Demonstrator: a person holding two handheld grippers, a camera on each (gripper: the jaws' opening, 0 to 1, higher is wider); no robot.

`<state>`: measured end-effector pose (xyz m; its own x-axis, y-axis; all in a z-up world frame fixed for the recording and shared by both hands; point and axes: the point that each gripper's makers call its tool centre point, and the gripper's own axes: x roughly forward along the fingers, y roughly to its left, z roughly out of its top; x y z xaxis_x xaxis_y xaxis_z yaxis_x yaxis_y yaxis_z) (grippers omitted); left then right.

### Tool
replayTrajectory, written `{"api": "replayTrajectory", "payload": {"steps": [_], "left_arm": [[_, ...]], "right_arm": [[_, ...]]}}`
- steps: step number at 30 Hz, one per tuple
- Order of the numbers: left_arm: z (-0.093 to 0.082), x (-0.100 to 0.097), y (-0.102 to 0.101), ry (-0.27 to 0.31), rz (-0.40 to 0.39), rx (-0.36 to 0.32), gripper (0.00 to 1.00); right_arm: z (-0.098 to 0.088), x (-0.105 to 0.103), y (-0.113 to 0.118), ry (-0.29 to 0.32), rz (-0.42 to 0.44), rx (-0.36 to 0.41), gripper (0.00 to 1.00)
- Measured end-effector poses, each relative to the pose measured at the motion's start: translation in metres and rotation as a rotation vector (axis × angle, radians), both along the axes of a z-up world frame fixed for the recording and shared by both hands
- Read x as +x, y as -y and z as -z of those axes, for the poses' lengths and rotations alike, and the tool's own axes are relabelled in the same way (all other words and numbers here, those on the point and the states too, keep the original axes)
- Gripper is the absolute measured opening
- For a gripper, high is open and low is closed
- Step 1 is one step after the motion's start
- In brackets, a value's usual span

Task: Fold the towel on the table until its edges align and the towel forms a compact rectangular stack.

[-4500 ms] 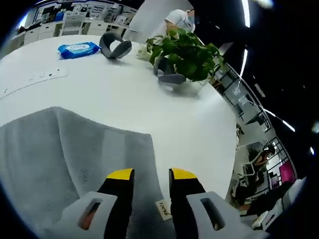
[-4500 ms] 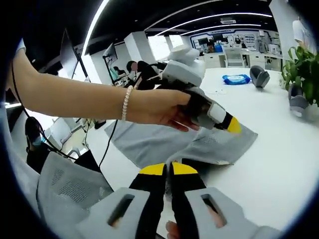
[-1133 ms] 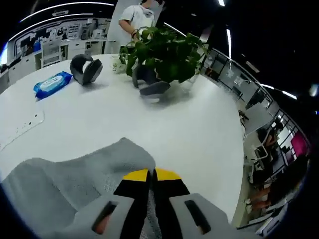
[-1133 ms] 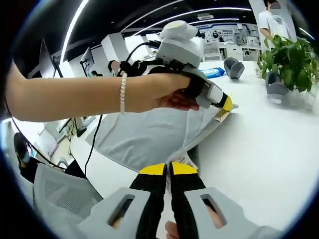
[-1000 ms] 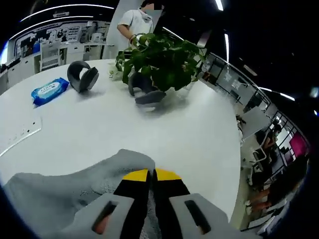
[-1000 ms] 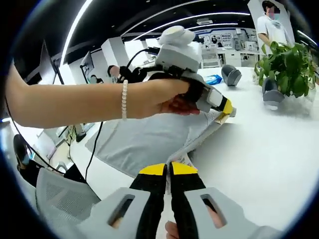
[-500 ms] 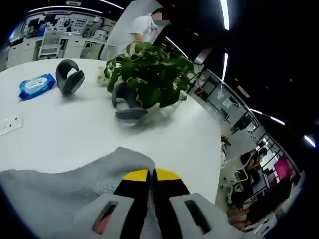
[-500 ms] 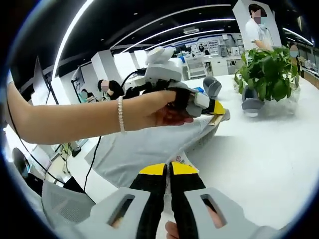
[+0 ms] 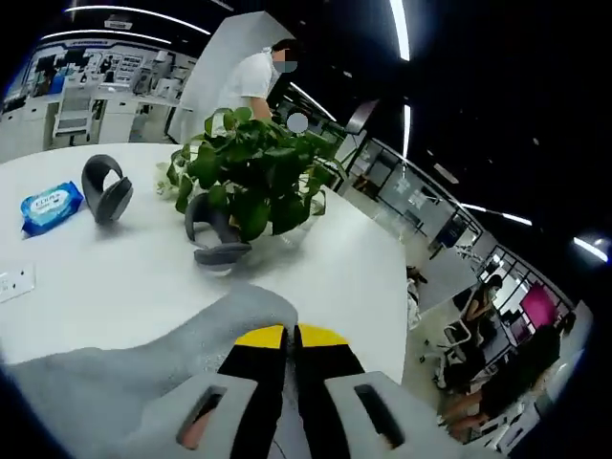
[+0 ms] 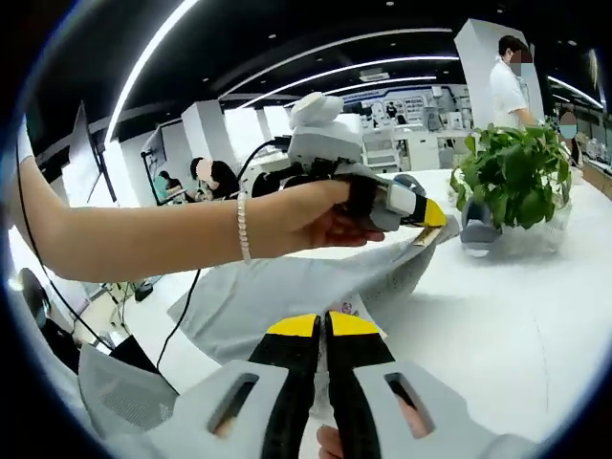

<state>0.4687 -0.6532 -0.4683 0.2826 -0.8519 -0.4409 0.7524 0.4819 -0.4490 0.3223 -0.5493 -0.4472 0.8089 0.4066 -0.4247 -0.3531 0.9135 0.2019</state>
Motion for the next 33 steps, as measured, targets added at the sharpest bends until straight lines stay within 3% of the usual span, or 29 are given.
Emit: {"api": "replayTrajectory", "payload": {"steps": [7,19,24,33], "left_arm": [[-0.007,0.013,-0.041,0.020,-0.055,-0.005,0.03],[-0.013,0.039,-0.140,0.009,-0.234,-0.050,0.03],[-0.007,0.047,-0.167,-0.009,-0.288,-0.060,0.03],[-0.008,0.054,-0.205,0.010,-0.341,-0.047,0.03]], "right_arm": [[-0.007,0.014,-0.046,0.034,-0.117,-0.059,0.00],[-0.007,0.023,-0.111,0.046,-0.282,-0.074,0.00],[-0.004,0.024,-0.130,0.046,-0.342,-0.086,0.00],[-0.006,0.029,-0.167,0.061,-0.425,-0.091,0.00]]}}
